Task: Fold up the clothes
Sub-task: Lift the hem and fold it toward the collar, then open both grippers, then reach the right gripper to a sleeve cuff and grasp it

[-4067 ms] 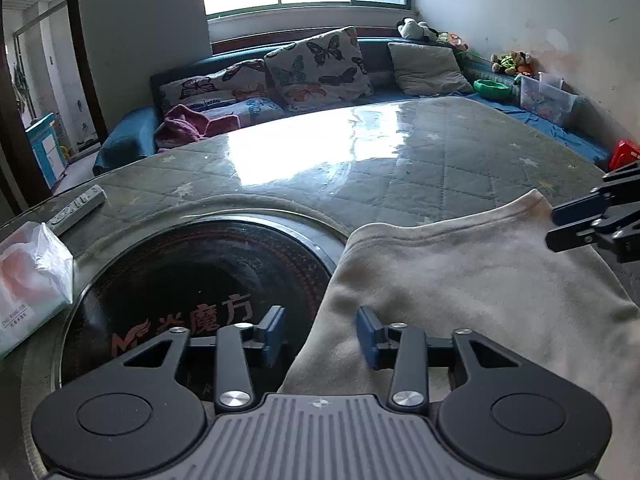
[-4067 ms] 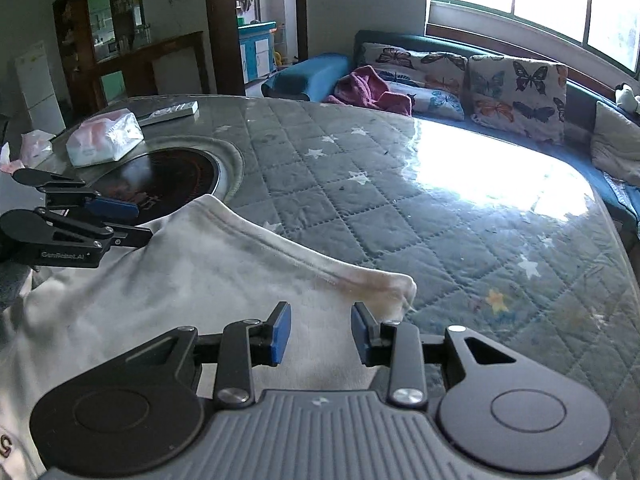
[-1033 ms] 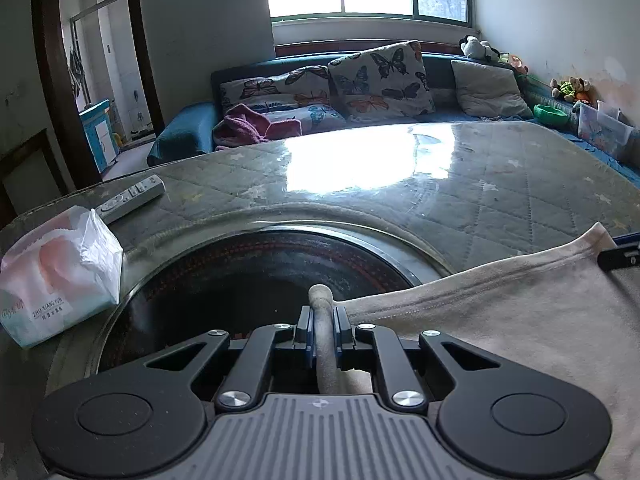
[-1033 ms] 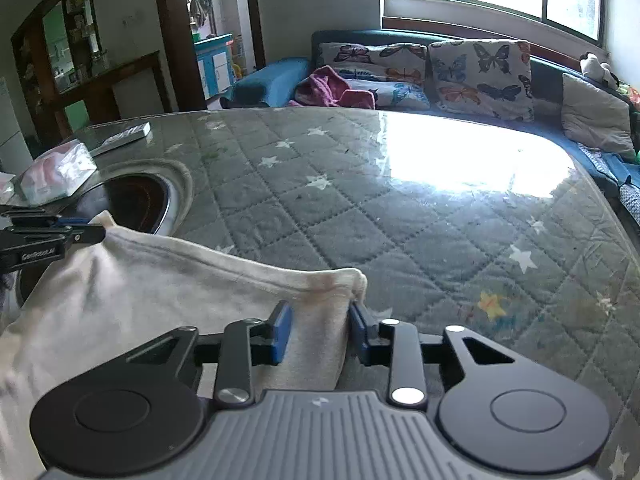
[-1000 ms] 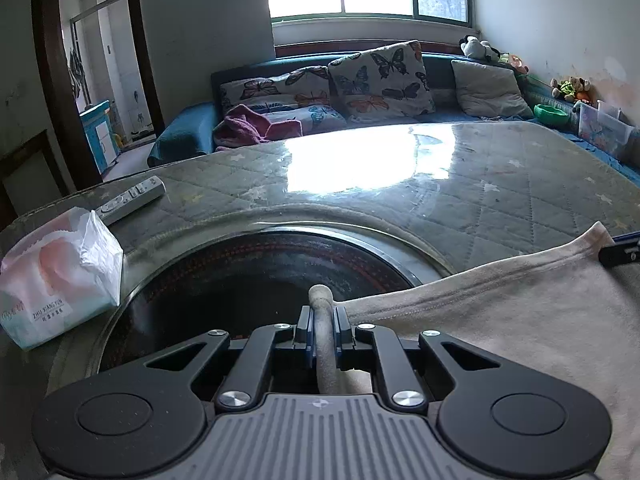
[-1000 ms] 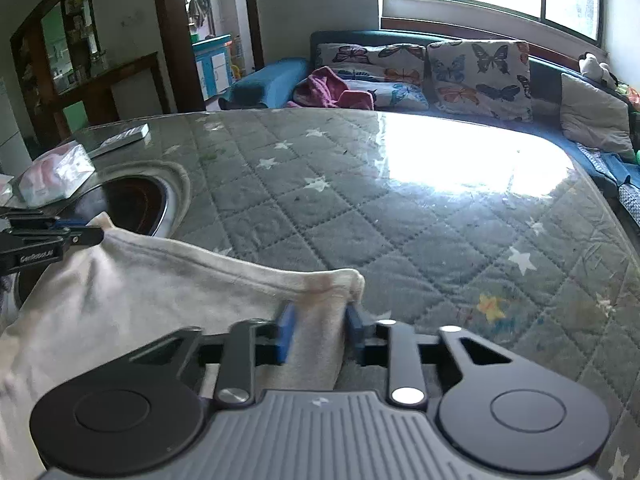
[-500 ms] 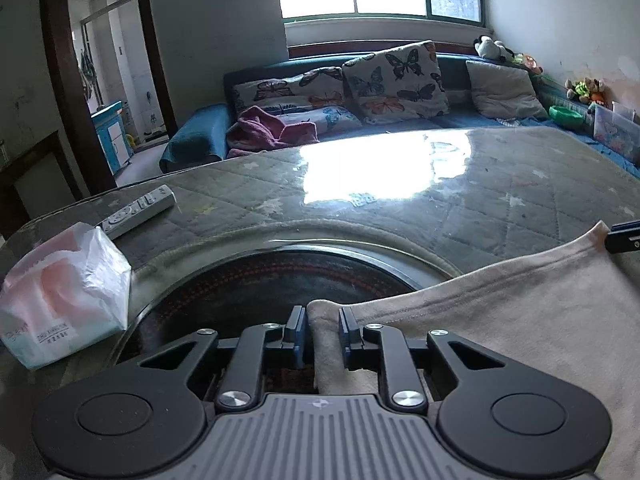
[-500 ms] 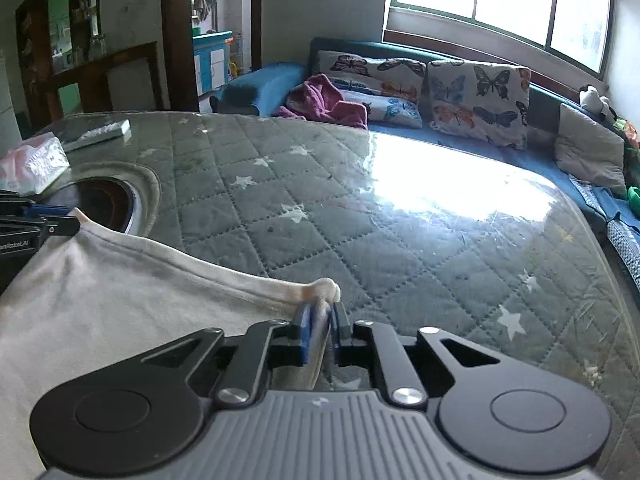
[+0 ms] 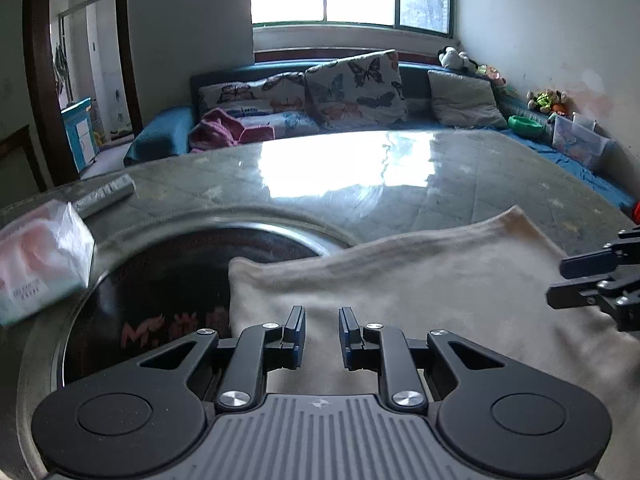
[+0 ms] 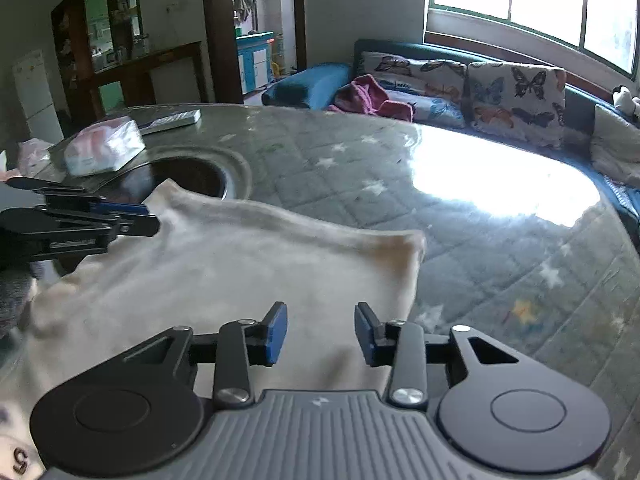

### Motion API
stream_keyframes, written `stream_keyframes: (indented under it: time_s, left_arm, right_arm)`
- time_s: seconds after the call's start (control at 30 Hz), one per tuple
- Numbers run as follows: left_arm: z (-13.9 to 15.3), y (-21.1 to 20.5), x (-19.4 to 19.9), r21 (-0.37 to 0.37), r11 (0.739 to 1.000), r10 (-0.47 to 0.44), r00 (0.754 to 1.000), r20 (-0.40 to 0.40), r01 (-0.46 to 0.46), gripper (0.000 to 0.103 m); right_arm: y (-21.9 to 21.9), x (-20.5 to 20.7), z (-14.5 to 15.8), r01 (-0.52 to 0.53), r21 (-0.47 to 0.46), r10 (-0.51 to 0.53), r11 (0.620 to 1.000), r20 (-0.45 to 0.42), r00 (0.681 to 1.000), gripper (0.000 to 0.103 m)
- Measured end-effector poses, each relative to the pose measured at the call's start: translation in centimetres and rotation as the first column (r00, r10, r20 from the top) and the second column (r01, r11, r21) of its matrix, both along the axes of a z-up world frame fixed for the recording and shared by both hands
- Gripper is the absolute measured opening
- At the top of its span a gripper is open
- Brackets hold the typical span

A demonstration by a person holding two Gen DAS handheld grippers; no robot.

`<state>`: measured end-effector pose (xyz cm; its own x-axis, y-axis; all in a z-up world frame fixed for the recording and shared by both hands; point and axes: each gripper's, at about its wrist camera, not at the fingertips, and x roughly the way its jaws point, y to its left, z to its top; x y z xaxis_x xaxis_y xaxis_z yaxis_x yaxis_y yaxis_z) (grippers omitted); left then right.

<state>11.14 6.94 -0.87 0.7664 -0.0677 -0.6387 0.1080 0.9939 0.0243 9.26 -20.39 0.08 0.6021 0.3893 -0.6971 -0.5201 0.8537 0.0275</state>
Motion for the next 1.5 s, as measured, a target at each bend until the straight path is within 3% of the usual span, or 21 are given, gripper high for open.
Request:
stream_keyframes:
  time_s: [0.4,0.63,0.9,1.23,1.5]
  left_arm:
    - [-0.6,0.9,-1.6,0.027,0.999,0.029,1.0,-0.007,-0.029,0.021]
    - [0.0,0.1,-2.8,0.046,0.999,0.023,1.0,0.006,-0.024,0.024]
    - [1.1,-2.1,-6.4,0.034,0.998,-0.05,0.998,0.036,0.049,0.037]
    - [1.5,-5.3,-12.1,0.046,0.982,-0.188,0.98,0.071,0.185,0.048]
    - [0.1,-8.2,-16.6,0.112,0.949,-0.302,0.951,0.069,0.293,0.053]
  right_arm:
    - [-0.6,-3.5,-0.4,-0.001,-0.01,0.001,1.0,0.007,1.0,0.044]
    - [0.1,-6.8,0.1,-0.06,-0.023,0.061,0.998,0.036,0.998,0.052]
    - [0.7,-11.3,-0.1,-0.142,-0.03,0.143,0.989,0.014,0.99,0.065]
    - [0.7,-16.8,0.4,-0.255,-0.025,0.255,0.967,-0.013,0.967,0.072]
    - [-0.4,-19.1,0.7,-0.213,-0.005,0.213,0.977,0.007,0.977,0.072]
